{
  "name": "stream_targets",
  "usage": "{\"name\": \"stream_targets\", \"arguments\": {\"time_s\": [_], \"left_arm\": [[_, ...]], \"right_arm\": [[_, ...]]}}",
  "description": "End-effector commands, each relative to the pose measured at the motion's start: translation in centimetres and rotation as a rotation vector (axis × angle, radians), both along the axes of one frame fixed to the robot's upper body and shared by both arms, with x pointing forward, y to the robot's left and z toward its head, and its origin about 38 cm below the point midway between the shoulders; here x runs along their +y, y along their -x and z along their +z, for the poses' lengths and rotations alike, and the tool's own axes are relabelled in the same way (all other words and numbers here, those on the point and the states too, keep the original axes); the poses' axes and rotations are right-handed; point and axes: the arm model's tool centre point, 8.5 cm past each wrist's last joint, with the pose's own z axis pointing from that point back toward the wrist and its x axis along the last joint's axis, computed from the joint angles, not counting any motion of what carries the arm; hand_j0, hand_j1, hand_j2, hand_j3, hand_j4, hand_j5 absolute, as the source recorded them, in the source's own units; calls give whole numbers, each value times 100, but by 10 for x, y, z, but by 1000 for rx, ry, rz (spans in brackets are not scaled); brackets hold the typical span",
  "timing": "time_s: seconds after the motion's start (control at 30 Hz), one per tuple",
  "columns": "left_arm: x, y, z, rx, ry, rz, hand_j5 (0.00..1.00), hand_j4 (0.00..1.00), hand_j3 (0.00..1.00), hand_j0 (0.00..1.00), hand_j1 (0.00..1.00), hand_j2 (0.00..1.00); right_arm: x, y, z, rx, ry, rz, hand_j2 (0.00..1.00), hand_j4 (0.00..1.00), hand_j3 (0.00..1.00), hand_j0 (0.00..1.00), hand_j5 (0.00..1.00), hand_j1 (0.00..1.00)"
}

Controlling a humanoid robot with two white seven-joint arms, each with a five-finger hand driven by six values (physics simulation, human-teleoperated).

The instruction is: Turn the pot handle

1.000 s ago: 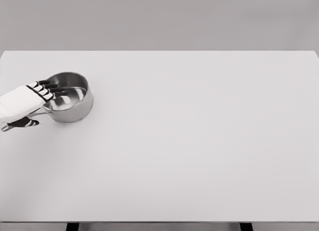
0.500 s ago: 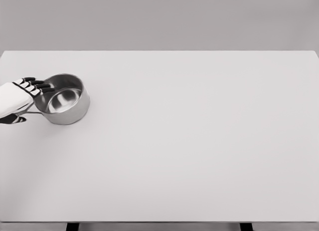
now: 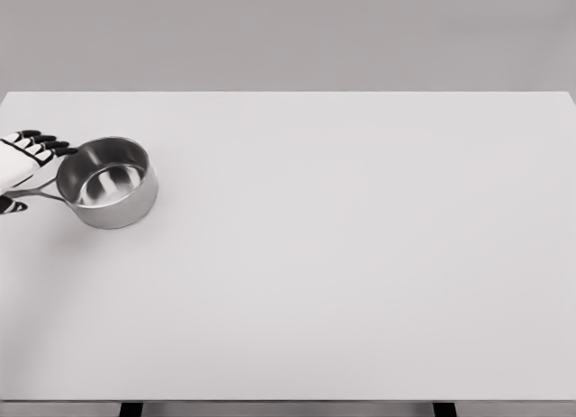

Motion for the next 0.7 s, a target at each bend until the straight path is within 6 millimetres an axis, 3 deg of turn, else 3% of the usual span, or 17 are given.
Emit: {"name": "stream_targets", "arguments": {"time_s": [0.0,0.5,0.67], "left_arm": [[5,0,-3,10,-2,16,100,100,100,100,100,100],[12,-13,-6,3,-33,55,100,100,100,100,100,100],[5,-20,-4,-12,-40,48,100,100,100,100,100,100]], "right_arm": [[0,0,0,0,0,-1,100,100,100,100,100,100],[0,0,0,0,0,-1,100,100,100,100,100,100],[0,0,0,0,0,-1,100,100,100,100,100,100]]}}
